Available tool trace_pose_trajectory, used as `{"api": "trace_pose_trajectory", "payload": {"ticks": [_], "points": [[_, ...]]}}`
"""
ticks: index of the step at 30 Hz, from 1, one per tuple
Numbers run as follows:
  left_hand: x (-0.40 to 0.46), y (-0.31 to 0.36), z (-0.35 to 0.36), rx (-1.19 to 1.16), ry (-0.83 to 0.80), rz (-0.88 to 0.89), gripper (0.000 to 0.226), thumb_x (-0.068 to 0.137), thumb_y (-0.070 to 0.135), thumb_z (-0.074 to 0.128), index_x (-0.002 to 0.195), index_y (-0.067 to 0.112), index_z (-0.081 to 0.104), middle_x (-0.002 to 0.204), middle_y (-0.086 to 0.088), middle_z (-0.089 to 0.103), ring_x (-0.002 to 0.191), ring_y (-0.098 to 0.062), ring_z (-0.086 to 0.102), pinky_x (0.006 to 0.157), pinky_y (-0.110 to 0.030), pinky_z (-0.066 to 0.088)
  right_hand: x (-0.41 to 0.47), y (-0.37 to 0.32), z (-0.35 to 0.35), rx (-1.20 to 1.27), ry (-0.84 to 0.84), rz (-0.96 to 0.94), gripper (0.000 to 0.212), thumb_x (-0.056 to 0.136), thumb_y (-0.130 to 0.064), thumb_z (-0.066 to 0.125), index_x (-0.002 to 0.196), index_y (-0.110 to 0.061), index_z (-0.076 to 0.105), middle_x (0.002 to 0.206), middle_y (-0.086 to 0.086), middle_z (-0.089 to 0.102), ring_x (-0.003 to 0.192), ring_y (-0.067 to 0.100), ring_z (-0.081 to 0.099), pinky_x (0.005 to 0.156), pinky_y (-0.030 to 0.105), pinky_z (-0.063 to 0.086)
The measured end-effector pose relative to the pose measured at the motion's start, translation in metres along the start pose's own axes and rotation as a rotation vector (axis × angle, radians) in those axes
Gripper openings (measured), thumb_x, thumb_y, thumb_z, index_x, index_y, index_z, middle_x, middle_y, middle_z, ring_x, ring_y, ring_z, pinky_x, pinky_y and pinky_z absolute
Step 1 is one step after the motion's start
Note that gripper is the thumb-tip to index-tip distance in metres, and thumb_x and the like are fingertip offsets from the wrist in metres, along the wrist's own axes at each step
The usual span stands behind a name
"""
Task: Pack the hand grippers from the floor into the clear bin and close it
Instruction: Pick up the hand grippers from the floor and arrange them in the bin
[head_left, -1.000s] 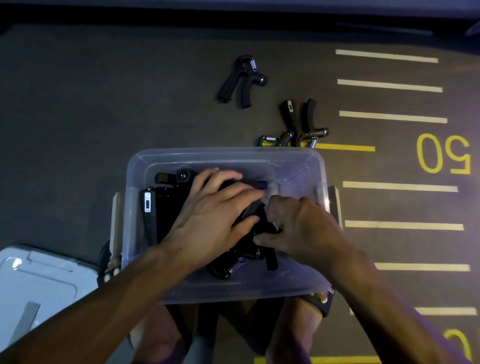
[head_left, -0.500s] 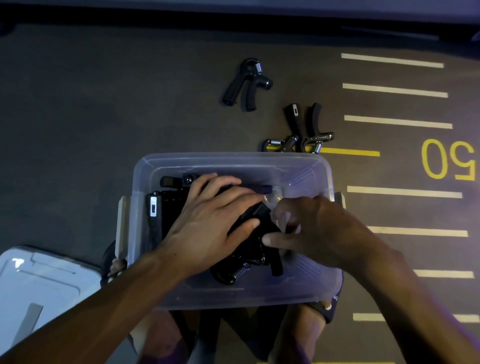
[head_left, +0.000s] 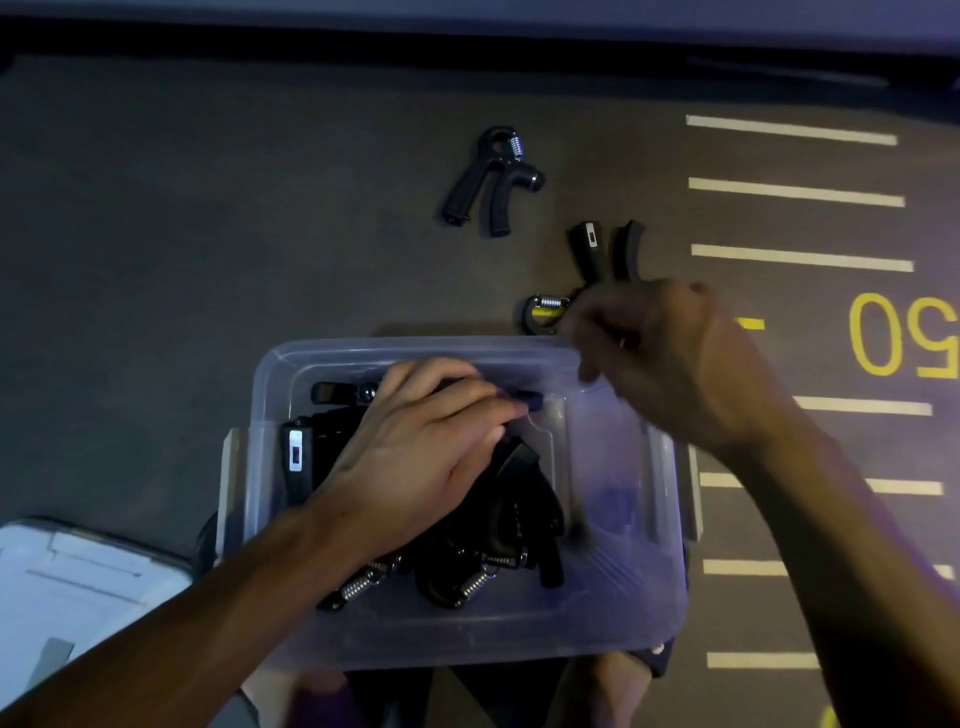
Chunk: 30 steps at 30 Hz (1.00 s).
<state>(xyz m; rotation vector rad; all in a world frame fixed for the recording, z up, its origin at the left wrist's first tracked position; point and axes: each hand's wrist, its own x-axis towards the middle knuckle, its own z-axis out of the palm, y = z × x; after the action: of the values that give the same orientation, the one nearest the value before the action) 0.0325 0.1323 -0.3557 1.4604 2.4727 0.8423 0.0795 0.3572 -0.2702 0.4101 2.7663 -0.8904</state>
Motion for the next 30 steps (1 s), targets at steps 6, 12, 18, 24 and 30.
{"api": "trace_pose_trajectory", "payload": {"ticks": [6,12,18,24,30], "points": [[0.011,-0.008,-0.002,-0.087,-0.038,-0.009,0.025,0.096,0.008,0.062,0.117,0.015,0.075,0.114,0.005,0.072,0.103,-0.017,0.066,0.093,-0.034,0.052,0.106,0.074,0.037,-0.119,-0.014,0.25,0.011,0.082,-0.025,0.065,0.082,-0.035,0.069,0.095,0.006,0.073,0.09,0.032,0.07,0.082,0.038,0.057],[0.02,-0.01,-0.008,-0.153,-0.051,-0.041,0.024,0.094,0.005,0.067,0.113,0.018,0.076,0.11,0.009,0.073,0.1,-0.013,0.069,0.092,-0.031,0.053,0.131,0.103,0.061,-0.337,-0.227,0.339,0.042,0.081,-0.027,0.077,0.121,-0.029,0.066,0.121,0.007,0.066,0.109,0.031,0.065,0.086,0.033,0.051],[0.022,-0.013,-0.008,-0.159,-0.09,-0.041,0.027,0.093,0.007,0.068,0.115,0.019,0.076,0.112,0.01,0.073,0.104,-0.01,0.069,0.094,-0.032,0.054,0.128,0.115,0.064,-0.341,-0.299,0.159,0.055,0.07,-0.028,0.085,0.12,-0.027,0.061,0.126,0.009,0.053,0.104,0.034,0.063,0.084,0.047,0.056],[0.022,-0.011,-0.008,-0.171,-0.08,-0.051,0.025,0.094,0.006,0.068,0.115,0.018,0.076,0.111,0.008,0.073,0.102,-0.011,0.069,0.092,-0.034,0.055,0.121,0.122,0.075,-0.32,-0.155,0.056,0.046,0.069,-0.024,0.081,0.112,-0.019,0.065,0.118,0.007,0.049,0.107,0.029,0.055,0.071,0.033,0.043],[0.021,-0.005,-0.009,-0.165,-0.06,-0.075,0.023,0.097,0.011,0.064,0.115,0.019,0.076,0.11,0.01,0.073,0.101,-0.01,0.067,0.092,-0.033,0.053,0.111,0.118,0.063,-0.273,-0.053,-0.011,0.045,0.067,-0.025,0.081,0.11,-0.02,0.068,0.118,0.005,0.055,0.106,0.031,0.052,0.082,0.044,0.05]]}}
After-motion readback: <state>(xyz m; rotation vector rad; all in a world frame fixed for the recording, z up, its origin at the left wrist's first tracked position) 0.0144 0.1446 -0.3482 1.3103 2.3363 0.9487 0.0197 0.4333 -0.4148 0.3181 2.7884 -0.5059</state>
